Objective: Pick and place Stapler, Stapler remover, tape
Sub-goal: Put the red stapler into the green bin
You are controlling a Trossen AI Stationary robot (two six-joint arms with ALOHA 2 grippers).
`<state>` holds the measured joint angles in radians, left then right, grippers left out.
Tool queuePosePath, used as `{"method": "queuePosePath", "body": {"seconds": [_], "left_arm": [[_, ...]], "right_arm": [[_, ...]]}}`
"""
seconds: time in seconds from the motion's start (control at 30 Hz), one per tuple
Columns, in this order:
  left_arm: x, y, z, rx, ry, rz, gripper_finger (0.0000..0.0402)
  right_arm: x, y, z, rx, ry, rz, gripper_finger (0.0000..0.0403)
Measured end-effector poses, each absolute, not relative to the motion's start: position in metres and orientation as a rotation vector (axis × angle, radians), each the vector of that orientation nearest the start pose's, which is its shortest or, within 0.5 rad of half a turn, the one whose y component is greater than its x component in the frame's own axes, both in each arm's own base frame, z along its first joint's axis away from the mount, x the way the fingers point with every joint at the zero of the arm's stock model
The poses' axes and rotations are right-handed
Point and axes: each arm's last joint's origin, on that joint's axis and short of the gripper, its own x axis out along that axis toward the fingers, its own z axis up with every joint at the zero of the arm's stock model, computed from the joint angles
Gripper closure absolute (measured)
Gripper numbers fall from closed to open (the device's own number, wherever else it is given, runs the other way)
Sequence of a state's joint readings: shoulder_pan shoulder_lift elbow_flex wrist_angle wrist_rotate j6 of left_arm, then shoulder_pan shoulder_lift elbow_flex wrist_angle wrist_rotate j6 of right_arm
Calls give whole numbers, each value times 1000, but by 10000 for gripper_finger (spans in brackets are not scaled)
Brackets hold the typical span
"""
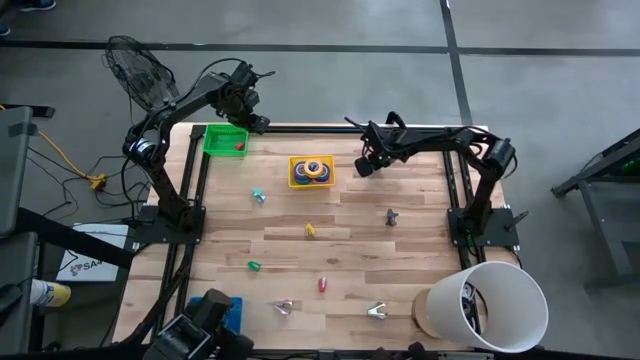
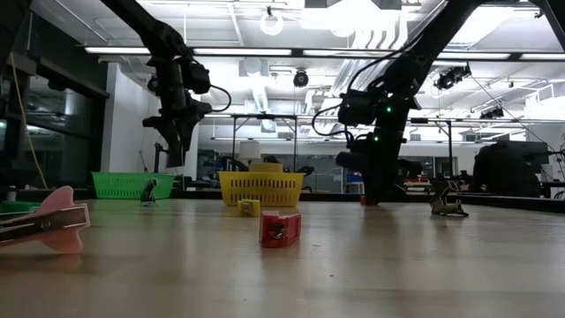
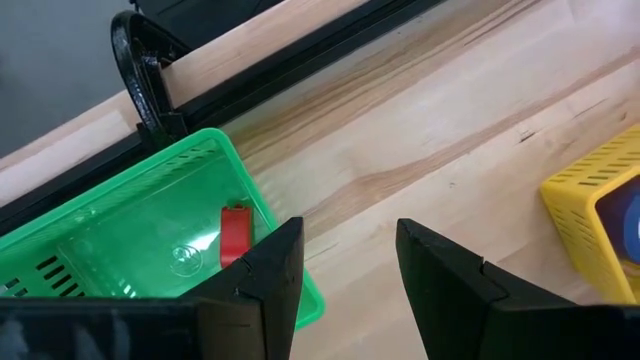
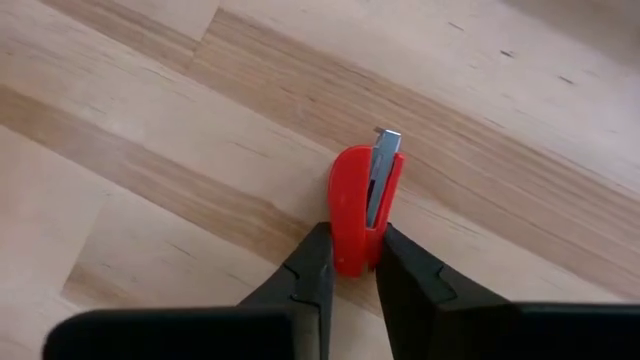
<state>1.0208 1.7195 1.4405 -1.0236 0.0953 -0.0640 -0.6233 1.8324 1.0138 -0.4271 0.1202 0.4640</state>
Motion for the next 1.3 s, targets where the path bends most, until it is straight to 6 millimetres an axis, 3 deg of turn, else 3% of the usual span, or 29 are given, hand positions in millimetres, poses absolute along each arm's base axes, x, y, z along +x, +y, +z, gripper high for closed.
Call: {"method": "queuePosePath", "body": {"seconds": [0.2,0.63,0.93,1.17,1.3], "left_arm": [[180,284,262,-730,1118,708,244],[181,283,262,-709,1110,642,244],[188,281,265,-710,967,349,244],[214,271,272,-704,800,127,244],[236,257,275,-602,755,0,244]], "right_arm": [[269,-191,131,675,1101,-777,354],[271,-180,156,750,1022,-448,356],[272,-172,187,677,893,-224,356],[282,-163,212,479,751,-185,355],[290,-158,222,422,667,-150,355]]}}
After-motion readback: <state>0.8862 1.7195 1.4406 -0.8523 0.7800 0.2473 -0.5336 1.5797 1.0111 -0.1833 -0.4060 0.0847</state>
